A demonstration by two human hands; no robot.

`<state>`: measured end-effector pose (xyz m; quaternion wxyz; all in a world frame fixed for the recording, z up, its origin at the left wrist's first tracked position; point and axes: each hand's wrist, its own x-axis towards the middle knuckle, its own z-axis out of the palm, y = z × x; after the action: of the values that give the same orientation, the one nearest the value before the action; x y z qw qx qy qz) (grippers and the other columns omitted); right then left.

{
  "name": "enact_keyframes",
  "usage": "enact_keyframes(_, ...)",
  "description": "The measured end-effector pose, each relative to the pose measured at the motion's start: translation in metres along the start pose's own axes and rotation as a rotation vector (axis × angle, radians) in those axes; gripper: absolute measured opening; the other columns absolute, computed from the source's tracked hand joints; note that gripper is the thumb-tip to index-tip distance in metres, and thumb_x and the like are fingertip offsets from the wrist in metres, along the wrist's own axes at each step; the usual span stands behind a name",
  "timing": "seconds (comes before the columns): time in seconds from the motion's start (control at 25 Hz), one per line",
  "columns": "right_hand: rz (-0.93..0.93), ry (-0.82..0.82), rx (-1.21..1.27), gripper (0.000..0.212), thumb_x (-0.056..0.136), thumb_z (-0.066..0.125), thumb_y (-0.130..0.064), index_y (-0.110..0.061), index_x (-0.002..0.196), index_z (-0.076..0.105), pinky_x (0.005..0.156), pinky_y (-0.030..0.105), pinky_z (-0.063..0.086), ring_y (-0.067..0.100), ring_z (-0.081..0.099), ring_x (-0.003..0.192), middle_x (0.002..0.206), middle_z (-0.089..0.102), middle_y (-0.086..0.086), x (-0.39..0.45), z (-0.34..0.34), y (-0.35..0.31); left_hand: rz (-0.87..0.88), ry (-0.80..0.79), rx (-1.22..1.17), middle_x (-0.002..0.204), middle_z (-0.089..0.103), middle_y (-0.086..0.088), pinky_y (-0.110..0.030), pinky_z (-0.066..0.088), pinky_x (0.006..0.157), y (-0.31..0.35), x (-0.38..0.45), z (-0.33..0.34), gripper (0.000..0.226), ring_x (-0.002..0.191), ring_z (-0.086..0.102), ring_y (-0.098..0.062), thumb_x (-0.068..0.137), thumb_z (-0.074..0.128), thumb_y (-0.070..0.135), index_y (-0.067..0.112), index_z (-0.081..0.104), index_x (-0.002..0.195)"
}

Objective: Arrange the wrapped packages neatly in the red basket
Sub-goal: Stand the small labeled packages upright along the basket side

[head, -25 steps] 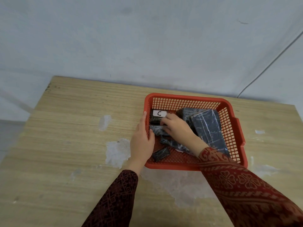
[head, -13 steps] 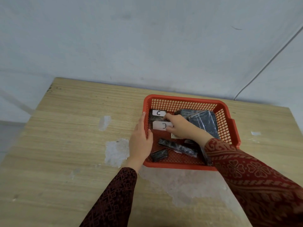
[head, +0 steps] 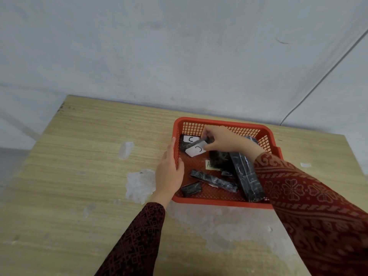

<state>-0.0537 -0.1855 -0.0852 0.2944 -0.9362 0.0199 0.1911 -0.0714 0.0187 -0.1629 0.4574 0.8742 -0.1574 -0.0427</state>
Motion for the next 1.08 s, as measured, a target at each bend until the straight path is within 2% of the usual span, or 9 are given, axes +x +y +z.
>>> enact_keyframes(0.12,-0.025,0.078,0.019,0.017,0.077,0.071,-0.025,-0.023,0.083,0.055,0.059,0.020,0.037,0.010,0.051,0.068,0.076,0.055,-0.009,0.008,-0.025,-0.015,-0.010,-0.003,-0.009,0.142,0.049,-0.004,-0.020,0.040,0.084,0.000,-0.001,0.000,0.068,0.117,0.055,-0.022,0.095,0.048,0.015,0.033,0.016,0.152)
enact_keyframes(0.2,-0.042,0.119,0.107,0.012,0.075,0.072,-0.020,-0.019,0.078,0.060,0.061,0.024,0.038,0.013,0.049,0.064,0.072,0.056,-0.003,0.015,-0.035,-0.019,-0.011,-0.001,-0.007,0.142,0.049,-0.004,-0.019,0.039,0.084,0.000,0.000,0.000,0.068,0.117,0.055,-0.023,0.095,0.048,0.015,0.032,0.016,0.152)
enact_keyframes(0.32,-0.038,0.067,0.168,0.019,0.077,0.071,-0.019,-0.007,0.090,0.066,0.072,0.032,0.043,0.017,0.051,0.071,0.076,0.055,0.002,0.023,-0.032,-0.018,-0.007,-0.006,-0.011,0.144,0.047,-0.003,-0.018,0.040,0.083,0.001,0.000,-0.001,0.067,0.117,0.055,-0.023,0.095,0.048,0.016,0.032,0.016,0.152)
enact_keyframes(0.4,-0.005,0.013,0.122,0.027,0.077,0.073,-0.021,-0.012,0.101,0.065,0.073,0.023,0.044,0.013,0.055,0.077,0.084,0.058,-0.005,0.027,-0.015,-0.014,-0.004,-0.005,-0.012,0.142,0.050,-0.004,-0.019,0.041,0.083,0.000,0.000,-0.002,0.067,0.114,0.057,-0.023,0.095,0.049,0.015,0.031,0.017,0.152)
enact_keyframes(0.48,0.027,-0.006,0.068,0.028,0.078,0.074,-0.020,-0.015,0.103,0.063,0.075,0.018,0.045,0.011,0.058,0.086,0.096,0.062,-0.004,0.029,0.010,-0.009,-0.001,0.000,-0.009,0.139,0.052,-0.005,-0.020,0.042,0.081,0.000,0.000,-0.001,0.067,0.112,0.058,-0.022,0.094,0.049,0.015,0.030,0.018,0.152)
enact_keyframes(0.64,0.011,0.097,0.020,0.027,0.078,0.075,-0.020,-0.009,0.102,0.070,0.072,0.026,0.045,0.014,0.057,0.080,0.090,0.066,0.001,0.028,0.059,-0.001,-0.005,0.003,-0.012,0.139,0.052,-0.004,-0.020,0.042,0.080,0.000,0.001,-0.001,0.069,0.113,0.057,-0.019,0.094,0.049,0.014,0.033,0.017,0.151)
enact_keyframes(0.8,0.018,0.289,-0.004,0.036,0.079,0.073,-0.023,-0.008,0.111,0.062,0.086,0.038,0.050,0.023,0.061,0.097,0.106,0.068,0.010,0.018,0.090,0.004,-0.026,-0.009,-0.028,0.143,0.048,0.000,-0.017,0.039,0.084,-0.001,0.002,0.000,0.070,0.119,0.053,-0.015,0.093,0.049,0.014,0.034,0.017,0.151)
enact_keyframes(0.92,-0.048,0.286,-0.157,0.038,0.079,0.073,-0.024,-0.010,0.110,0.057,0.090,0.041,0.045,0.026,0.054,0.106,0.113,0.062,0.009,0.004,0.096,0.012,-0.031,-0.014,-0.041,0.144,0.048,0.002,-0.017,0.039,0.087,0.000,0.002,-0.001,0.068,0.122,0.052,-0.014,0.093,0.048,0.016,0.035,0.017,0.151)
enact_keyframes(1.08,-0.118,0.237,-0.265,0.031,0.082,0.066,-0.010,-0.007,0.112,0.059,0.092,0.037,0.044,0.029,0.052,0.110,0.118,0.060,0.010,-0.007,0.093,0.022,-0.032,-0.012,-0.040,0.142,0.048,0.001,-0.018,0.041,0.087,0.000,0.002,-0.001,0.068,0.120,0.052,-0.014,0.094,0.049,0.016,0.034,0.017,0.151)
